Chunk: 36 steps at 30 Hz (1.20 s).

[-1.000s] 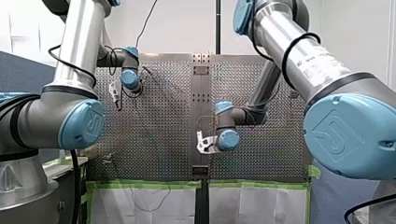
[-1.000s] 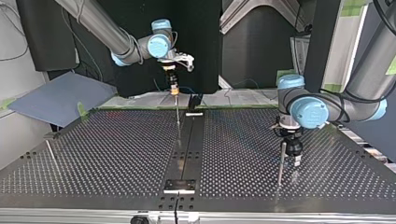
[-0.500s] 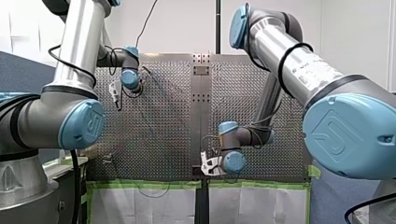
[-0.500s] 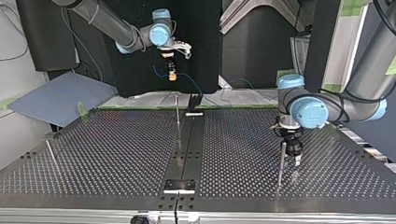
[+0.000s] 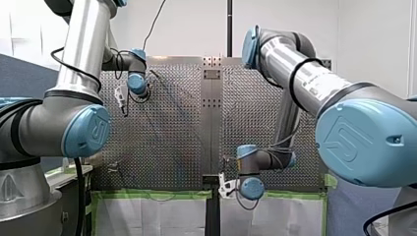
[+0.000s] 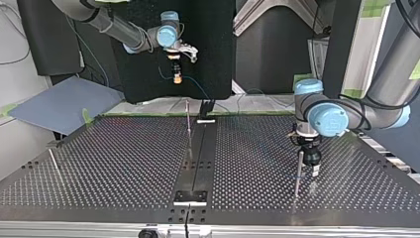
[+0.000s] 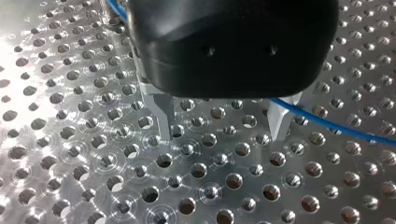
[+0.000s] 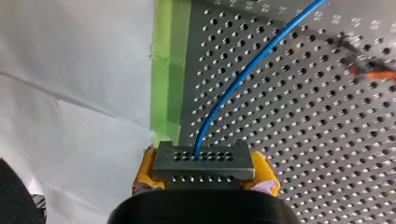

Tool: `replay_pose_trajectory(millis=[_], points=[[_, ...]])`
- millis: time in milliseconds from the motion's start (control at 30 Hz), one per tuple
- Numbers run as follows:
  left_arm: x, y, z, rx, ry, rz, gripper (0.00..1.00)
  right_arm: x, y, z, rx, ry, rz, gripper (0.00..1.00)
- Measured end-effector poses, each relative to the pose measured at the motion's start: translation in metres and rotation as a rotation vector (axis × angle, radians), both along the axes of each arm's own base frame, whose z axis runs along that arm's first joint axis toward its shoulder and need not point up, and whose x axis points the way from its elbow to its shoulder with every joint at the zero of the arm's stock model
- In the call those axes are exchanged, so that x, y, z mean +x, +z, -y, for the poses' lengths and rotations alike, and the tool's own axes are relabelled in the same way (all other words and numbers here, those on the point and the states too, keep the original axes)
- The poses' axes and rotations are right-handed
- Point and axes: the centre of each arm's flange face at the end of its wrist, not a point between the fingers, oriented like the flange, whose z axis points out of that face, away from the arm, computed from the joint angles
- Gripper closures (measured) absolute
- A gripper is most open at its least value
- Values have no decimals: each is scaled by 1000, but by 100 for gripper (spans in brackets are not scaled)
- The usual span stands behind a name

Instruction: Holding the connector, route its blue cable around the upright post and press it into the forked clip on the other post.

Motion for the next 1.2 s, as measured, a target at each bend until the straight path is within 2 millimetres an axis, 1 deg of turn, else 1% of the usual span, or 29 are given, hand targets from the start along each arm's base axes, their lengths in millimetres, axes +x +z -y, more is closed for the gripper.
replay_pose_trajectory(millis=[167,333,433,533,700,767,933,1200], points=[[0,0,0,0,0,-1,0,-10,-25,0,2,-15,-1,100],[0,0,0,0,0,-4,0,-22,-51,-5,24,-27,-21,100],[-1,-1,0,0,0,-5,0,-26,-60,-7,30,-30,-28,100],[-1,-1,0,0,0,-6,0,-28,-63,-5,29,-35,-30,100],[-1,-1,0,0,-1,-6,0,-32,-63,-1,25,-53,-35,100],[-1,-1,0,0,-1,-6,0,-33,-60,2,19,-59,-36,100],[-1,-1,0,0,-1,-6,0,-30,-40,9,6,-63,-37,100],[-1,-1,0,0,0,-9,0,-35,-14,4,17,-69,-46,100]])
